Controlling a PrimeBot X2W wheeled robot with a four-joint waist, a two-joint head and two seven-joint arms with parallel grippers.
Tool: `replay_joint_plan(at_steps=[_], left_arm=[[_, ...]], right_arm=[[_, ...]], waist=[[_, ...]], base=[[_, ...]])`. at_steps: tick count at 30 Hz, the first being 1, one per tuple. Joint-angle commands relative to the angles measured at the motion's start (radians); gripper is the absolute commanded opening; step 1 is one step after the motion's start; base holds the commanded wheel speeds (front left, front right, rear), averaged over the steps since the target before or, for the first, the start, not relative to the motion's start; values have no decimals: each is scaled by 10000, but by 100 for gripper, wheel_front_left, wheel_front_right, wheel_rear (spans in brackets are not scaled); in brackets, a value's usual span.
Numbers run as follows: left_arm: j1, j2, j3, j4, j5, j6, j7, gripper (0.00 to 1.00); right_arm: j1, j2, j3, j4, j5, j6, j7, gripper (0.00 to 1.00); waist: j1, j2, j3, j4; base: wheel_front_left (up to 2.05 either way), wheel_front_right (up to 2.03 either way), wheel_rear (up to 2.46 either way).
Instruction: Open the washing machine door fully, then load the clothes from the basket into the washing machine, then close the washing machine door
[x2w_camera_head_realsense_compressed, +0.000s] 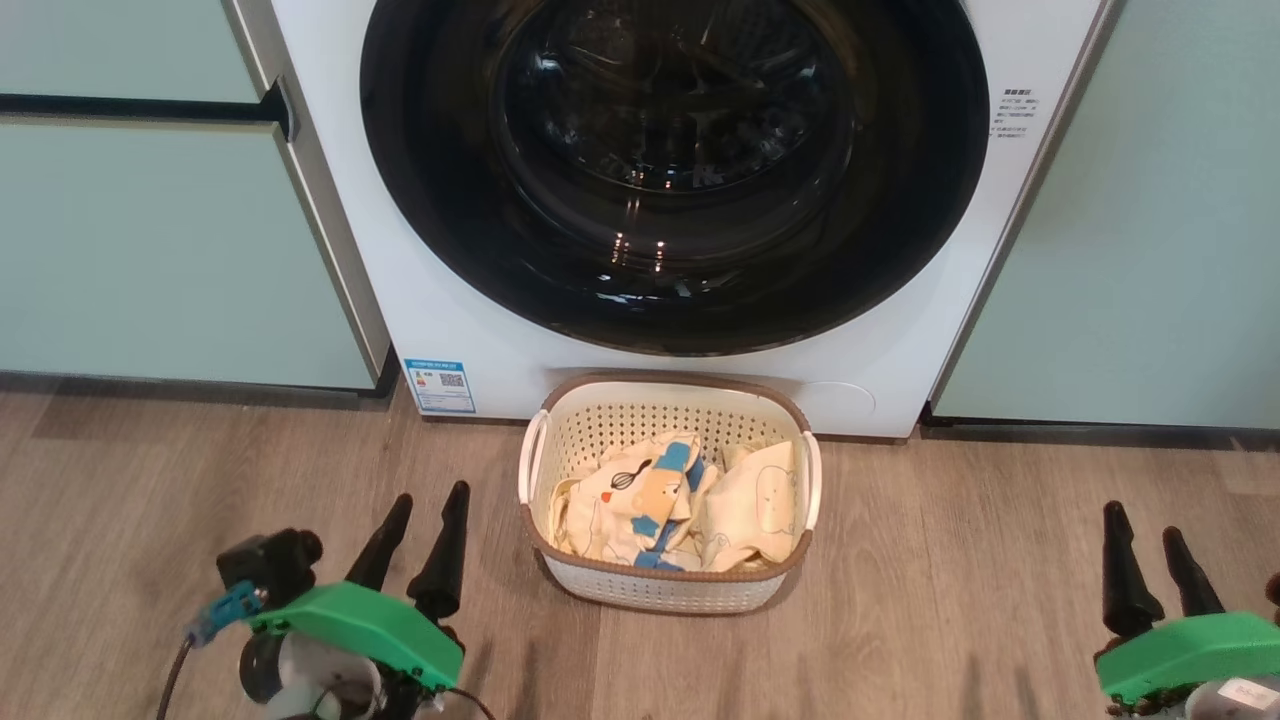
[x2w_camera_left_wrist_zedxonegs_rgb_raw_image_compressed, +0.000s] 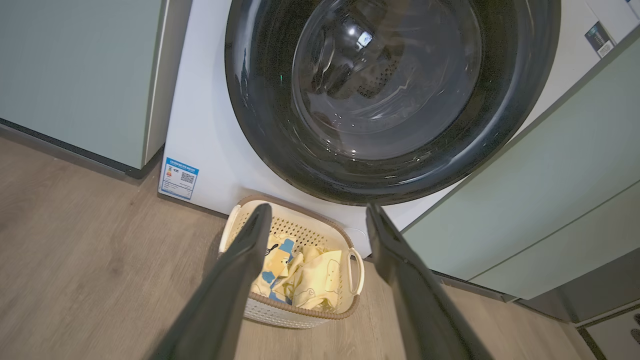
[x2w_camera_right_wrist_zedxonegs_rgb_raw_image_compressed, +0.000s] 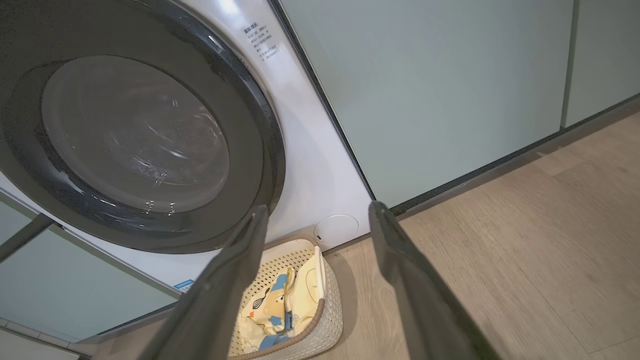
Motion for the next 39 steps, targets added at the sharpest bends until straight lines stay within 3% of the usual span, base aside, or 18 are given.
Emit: replay_joint_plan(at_steps=[1,39], left_arm=[[-647,170,221,-301,302,27,-126,100],[-1008,229,-111,-24,4438,129,-1215,100]], right_arm=[[-644,-209,141,-247,-302,-20,-150,100],[-810,-209,396,-108,-4970,-30,-1240,100]], waist=[[1,0,-2,0],[1,0,-39,-28]], base=[[0,0,0],[0,0,0]])
